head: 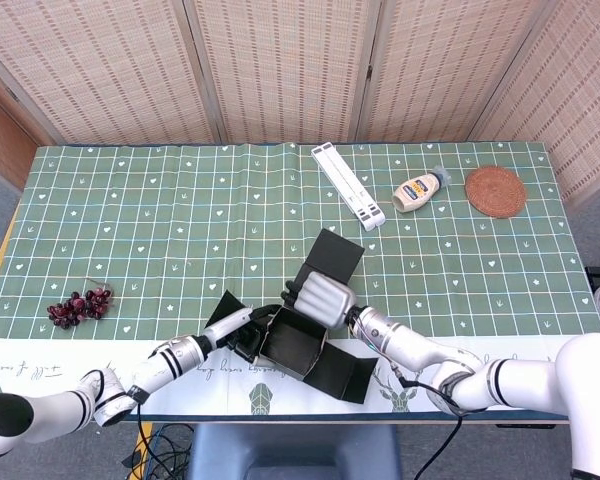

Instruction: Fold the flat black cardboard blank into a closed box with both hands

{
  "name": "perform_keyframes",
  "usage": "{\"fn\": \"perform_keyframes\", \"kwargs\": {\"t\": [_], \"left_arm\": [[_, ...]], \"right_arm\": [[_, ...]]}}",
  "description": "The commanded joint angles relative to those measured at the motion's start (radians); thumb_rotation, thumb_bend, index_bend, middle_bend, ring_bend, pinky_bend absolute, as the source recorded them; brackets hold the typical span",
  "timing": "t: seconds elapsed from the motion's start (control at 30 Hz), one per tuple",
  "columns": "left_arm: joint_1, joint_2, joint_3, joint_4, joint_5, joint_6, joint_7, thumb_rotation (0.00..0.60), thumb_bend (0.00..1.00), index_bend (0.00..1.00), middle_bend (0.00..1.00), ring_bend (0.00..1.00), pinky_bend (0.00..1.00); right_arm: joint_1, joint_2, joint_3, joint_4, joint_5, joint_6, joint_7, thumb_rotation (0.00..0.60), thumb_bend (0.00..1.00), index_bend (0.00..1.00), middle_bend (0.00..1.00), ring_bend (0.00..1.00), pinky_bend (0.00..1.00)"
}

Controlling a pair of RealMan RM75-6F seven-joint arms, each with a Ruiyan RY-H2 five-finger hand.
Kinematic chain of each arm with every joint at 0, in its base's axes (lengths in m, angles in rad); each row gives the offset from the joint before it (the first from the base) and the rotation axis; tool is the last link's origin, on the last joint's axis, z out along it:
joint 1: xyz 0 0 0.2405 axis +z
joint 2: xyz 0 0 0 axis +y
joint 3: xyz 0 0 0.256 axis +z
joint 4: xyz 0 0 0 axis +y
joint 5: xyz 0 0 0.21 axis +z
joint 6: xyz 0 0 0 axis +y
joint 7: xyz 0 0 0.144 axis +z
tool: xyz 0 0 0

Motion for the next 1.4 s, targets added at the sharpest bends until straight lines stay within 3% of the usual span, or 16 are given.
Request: {"fn": "perform_keyframes", "kwargs": {"t": [0.03,0.13,0.23,0.5,0.67,0.9,1.1,1.4], "left_arm": [[-0.005,0.002,0.005,-0.001,0.002,0.0,-0.014,0.6,0.08,0.17,0.21,0.67,0.87],[-0.008,0.002,0.007,0.0,0.001,0.001,-0.021,0.6,0.08,0.18,0.22,0.67,0.87],[-0.01,0.002,0.01,0.001,-0.002,-0.001,-0.027,0.6,0.08,0.18,0.22,0.67,0.87],[-0.012,0.001,0.01,-0.002,-0.011,-0.001,-0.023,0.6,0.08,0.18,0.22,0.67,0.87],[-0.012,0.005,0.009,-0.01,-0.016,0.0,-0.016,0.6,0.08,0.17,0.22,0.67,0.87],[-0.003,0.022,0.007,-0.033,-0.03,0.008,-0.031,0.6,0.08,0.17,0.22,0.67,0.88],[0.005,0.064,0.016,-0.063,-0.027,0.028,-0.099,0.6,0.08,0.19,0.23,0.68,0.88],[0.015,0.129,0.03,-0.082,-0.01,0.074,-0.209,0.6,0.08,0.2,0.24,0.68,0.89]], "right_arm": [[-0.005,-0.003,0.005,0.002,-0.01,0.008,0.004,0.6,0.28,0.29,0.37,0.83,1.0],[-0.009,-0.002,0.008,-0.003,-0.013,0.009,0.006,0.6,0.28,0.11,0.28,0.81,1.0],[-0.012,-0.003,0.009,-0.006,-0.014,0.01,-0.004,0.6,0.28,0.0,0.15,0.77,1.0],[-0.023,-0.009,0.017,-0.017,0.0,0.008,-0.006,0.6,0.24,0.0,0.01,0.73,1.0],[-0.03,-0.004,0.02,-0.031,0.003,0.007,0.007,0.6,0.2,0.0,0.0,0.71,1.0],[-0.063,0.033,0.035,-0.101,-0.013,0.025,0.14,0.6,0.2,0.0,0.0,0.71,1.0],[-0.144,0.08,0.035,-0.153,-0.105,0.147,0.289,0.6,0.2,0.0,0.0,0.71,1.0],[-0.29,0.105,0.011,-0.12,-0.208,0.355,0.459,0.6,0.2,0.0,0.0,0.71,1.0]]}}
